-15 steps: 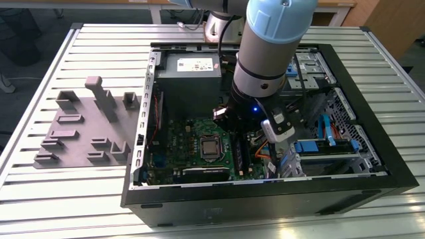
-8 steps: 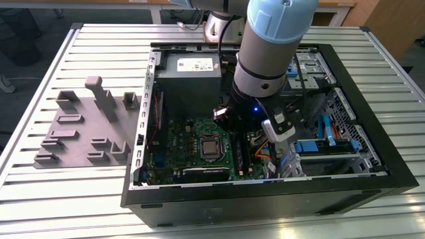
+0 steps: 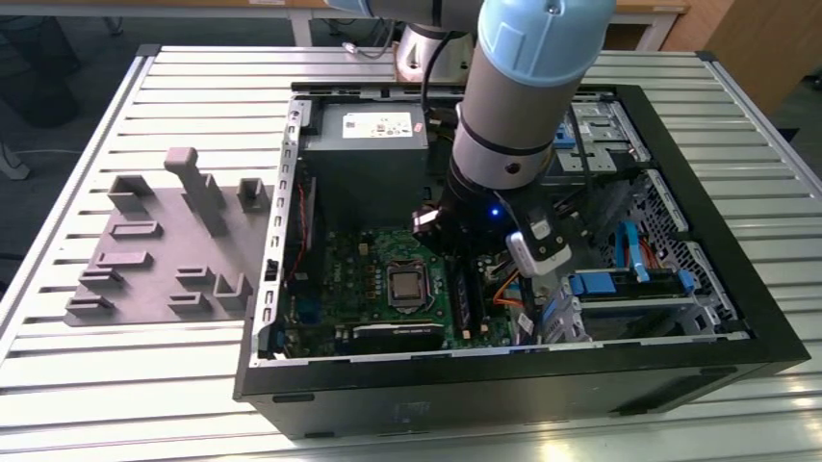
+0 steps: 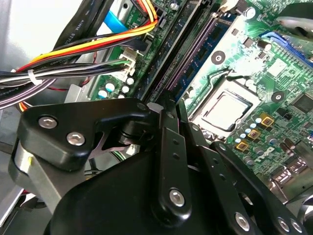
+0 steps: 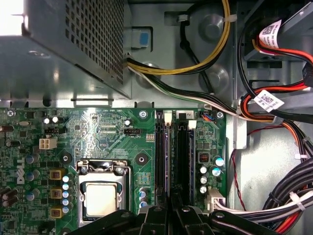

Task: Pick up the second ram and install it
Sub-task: 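Insert the second ram into the second slot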

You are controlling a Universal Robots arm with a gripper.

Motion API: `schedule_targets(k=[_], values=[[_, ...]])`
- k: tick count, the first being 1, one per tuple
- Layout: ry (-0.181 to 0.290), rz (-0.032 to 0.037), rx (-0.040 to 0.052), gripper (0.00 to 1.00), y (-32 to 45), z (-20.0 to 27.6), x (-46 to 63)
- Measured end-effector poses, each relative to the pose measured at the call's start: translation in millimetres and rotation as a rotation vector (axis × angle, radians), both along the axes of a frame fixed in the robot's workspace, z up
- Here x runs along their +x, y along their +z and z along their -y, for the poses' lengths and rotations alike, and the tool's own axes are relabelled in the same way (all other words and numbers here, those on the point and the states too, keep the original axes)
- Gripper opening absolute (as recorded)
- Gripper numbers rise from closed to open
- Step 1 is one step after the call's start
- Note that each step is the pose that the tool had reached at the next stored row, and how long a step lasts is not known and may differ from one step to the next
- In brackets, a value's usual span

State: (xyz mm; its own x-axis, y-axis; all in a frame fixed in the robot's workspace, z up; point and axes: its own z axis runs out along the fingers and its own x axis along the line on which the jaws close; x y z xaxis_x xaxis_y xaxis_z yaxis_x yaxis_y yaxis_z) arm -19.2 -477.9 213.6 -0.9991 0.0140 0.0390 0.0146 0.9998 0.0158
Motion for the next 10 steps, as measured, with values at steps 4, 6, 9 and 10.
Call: schedule_targets(k=[4,6,9,10], values=[[0.003,0.0,0.0003,0.14,-0.8,0.0,0.0],[0.003,-0.0003,0.0001,0.14,-1.8,0.0,0.0],[0.003,-0.0019,-0.0001,0.14,-3.2,0.1,0.0],[0.003,-0.0027,-0.0001,0.14,-3.7,0.0,0.0]])
